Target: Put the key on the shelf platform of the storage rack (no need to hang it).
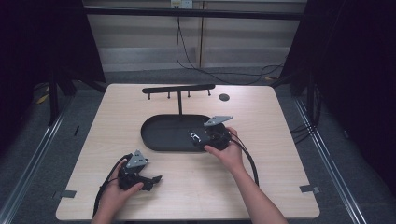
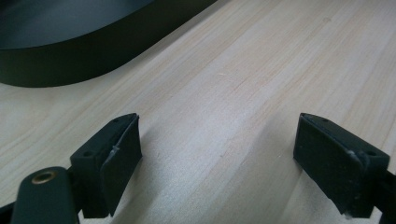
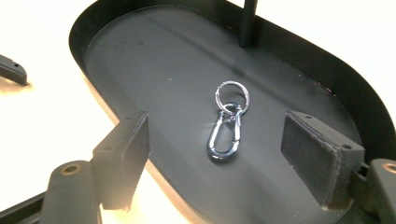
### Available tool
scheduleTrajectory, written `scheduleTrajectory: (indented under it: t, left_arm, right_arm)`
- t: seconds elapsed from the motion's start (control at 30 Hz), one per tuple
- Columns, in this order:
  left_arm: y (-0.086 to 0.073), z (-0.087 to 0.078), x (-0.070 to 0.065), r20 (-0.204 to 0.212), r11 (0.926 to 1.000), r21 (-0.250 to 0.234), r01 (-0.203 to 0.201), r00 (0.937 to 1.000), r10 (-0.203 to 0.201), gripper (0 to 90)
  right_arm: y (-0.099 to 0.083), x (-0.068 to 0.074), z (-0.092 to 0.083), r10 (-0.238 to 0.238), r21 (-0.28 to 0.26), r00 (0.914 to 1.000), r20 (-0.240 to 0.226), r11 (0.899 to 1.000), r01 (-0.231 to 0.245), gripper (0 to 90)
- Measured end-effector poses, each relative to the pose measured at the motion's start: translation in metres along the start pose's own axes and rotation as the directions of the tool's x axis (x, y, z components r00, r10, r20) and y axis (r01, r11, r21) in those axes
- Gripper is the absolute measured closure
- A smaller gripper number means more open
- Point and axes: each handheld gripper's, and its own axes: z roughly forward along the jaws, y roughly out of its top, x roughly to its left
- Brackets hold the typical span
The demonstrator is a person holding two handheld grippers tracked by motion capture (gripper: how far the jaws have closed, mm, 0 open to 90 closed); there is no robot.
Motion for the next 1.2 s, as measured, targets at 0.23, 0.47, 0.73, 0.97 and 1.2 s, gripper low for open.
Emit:
scheduleTrajectory:
  t: [0.23, 0.47, 0.73, 0.97, 1.2]
  left_arm:
    - [0.0, 0.0, 0.0, 0.0, 1.0, 0.0, -0.001, 1.0, 0.001, 14.7]
    - [0.0, 0.0, 0.0, 0.001, 1.0, 0.0, 0.0, 1.0, 0.0, 14.7]
    - [0.0, 0.0, 0.0, 0.0, 1.0, 0.0, 0.0, 1.0, 0.0, 14.7]
    - [0.0, 0.0, 0.0, 0.0, 1.0, 0.0, 0.0, 1.0, 0.0, 14.8]
    - [0.0, 0.0, 0.0, 0.0, 1.0, -0.001, 0.001, 1.0, -0.001, 14.8]
  right_arm:
    - [-0.001, 0.001, -0.006, -0.01, 0.031, 0.9999, 0.007, 0.999, 0.01, 17.0]
    - [-0.009, -0.001, -0.013, -0.021, 0.051, 0.9996, 0.017, 0.999, 0.02, 16.4]
    - [-0.018, -0.005, -0.026, -0.008, 0.04, 1.0, -0.001, 0.999, 0.008, 15.6]
    - [-0.026, -0.006, -0.036, 0.005, 0.025, 1.0, 0.002, 1.0, -0.005, 15.6]
    - [-0.033, -0.009, -0.046, 0.014, 0.007, 0.9999, 0.004, 1.0, -0.014, 15.7]
